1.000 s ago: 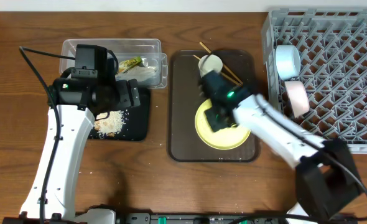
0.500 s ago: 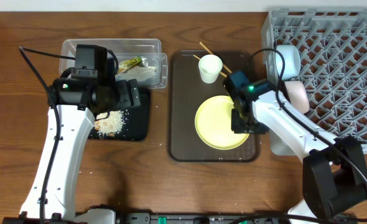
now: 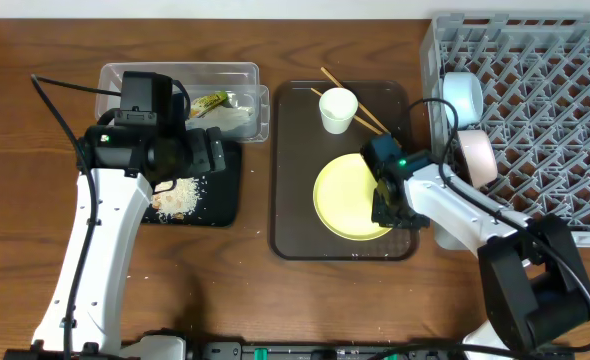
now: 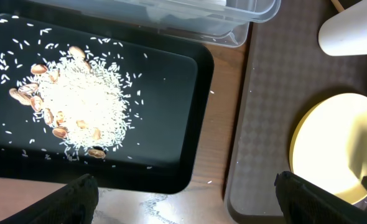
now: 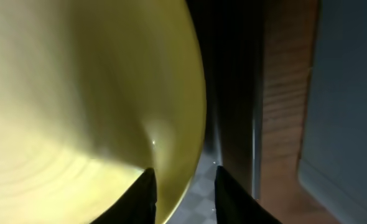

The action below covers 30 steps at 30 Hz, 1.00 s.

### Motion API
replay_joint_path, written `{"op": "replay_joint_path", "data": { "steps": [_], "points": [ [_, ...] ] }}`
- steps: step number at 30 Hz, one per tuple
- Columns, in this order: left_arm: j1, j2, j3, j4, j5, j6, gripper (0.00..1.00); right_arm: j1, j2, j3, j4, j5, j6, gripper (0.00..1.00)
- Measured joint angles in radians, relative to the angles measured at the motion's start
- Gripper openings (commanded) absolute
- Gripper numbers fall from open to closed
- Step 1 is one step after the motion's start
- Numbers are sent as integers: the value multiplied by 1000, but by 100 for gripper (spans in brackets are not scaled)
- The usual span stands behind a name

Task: Sort waste into correct bins and load items into the dishwasher rack
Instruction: 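Slide the yellow plate toward the tray edge and lift it, then carry the yellow plate into the rack and stand it upright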

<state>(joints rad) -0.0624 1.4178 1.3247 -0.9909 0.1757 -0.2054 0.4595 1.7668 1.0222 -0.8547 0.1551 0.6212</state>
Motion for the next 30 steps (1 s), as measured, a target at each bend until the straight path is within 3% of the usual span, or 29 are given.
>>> {"op": "replay_joint_path", "data": {
  "steps": [6,18,24,30],
  "points": [
    [0,0,0,0,0,0,93,0,-3,-18,59,-5,16,1],
    [0,0,0,0,0,0,93,0,-17,3,158,-28,-32,1],
    [0,0,0,0,0,0,93,0,-110,137,150,21,-196,1],
    [0,0,0,0,0,0,93,-10,-322,306,195,233,-388,1]
  ]
}}
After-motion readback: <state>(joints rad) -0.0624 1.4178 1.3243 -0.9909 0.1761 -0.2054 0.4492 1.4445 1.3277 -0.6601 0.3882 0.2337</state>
